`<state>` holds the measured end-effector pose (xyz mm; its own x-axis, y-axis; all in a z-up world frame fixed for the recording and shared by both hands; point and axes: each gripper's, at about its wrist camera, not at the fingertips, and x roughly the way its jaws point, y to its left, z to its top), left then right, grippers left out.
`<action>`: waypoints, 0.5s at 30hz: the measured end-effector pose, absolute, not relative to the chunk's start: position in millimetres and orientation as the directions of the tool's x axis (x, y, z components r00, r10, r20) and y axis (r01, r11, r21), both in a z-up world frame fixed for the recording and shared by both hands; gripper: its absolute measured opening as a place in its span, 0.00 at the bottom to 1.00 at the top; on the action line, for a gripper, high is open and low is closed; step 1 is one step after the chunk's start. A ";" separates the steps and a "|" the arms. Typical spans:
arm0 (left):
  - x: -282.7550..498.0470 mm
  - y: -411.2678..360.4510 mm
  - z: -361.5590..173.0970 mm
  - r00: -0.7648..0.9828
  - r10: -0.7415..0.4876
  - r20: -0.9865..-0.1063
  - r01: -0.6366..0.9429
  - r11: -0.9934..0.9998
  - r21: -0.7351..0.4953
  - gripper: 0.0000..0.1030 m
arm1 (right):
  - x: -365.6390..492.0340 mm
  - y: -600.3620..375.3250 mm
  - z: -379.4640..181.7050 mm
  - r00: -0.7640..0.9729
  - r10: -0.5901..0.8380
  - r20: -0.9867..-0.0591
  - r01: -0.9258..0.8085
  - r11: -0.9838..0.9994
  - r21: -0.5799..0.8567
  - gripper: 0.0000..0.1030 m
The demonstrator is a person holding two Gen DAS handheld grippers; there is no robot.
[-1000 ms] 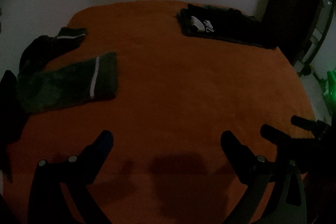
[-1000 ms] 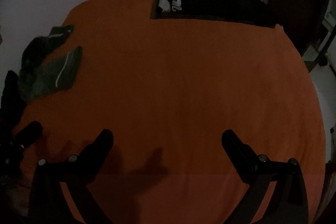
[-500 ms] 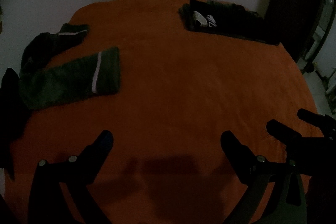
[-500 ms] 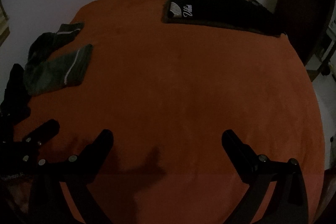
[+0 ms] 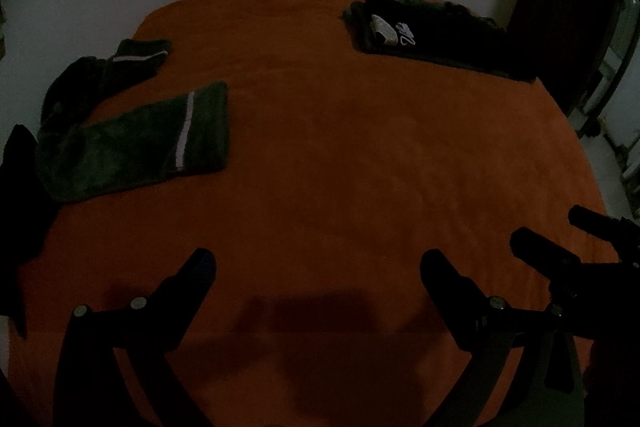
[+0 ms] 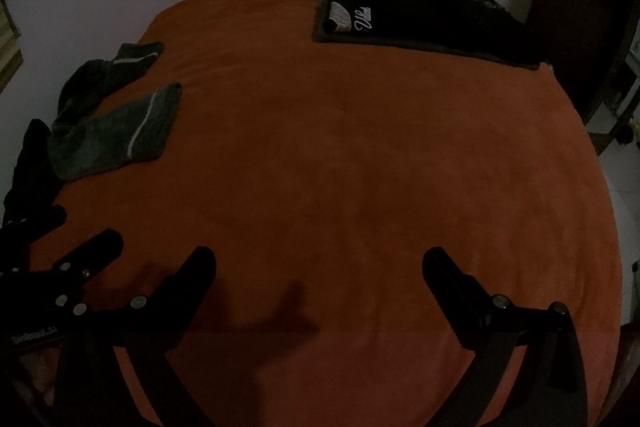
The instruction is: Fold clothes
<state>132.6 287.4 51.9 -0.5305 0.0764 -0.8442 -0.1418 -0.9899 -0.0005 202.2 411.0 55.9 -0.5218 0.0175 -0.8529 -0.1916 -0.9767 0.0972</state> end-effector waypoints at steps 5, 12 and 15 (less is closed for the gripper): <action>134.6 288.5 48.2 -0.529 0.071 -0.845 -0.152 -0.988 0.013 0.99 | 200.4 408.7 56.5 -0.517 0.020 -0.856 -0.189 -0.978 0.091 1.00; 135.0 284.8 47.9 -0.513 0.050 -0.857 -0.119 -0.993 0.013 0.99 | 203.2 400.1 53.1 -0.500 0.032 -0.865 -0.189 -0.979 0.073 1.00; 139.5 286.2 53.3 -0.528 0.040 -0.848 -0.123 -0.992 0.029 0.99 | 205.6 398.6 52.0 -0.489 0.023 -0.872 -0.190 -0.978 0.081 1.00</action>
<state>139.5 286.2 53.3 -0.5281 0.0403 -0.8482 -0.1227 -0.9920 0.0292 205.6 398.6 52.0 -0.4886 0.0229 -0.8722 -0.1903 -0.9784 0.0809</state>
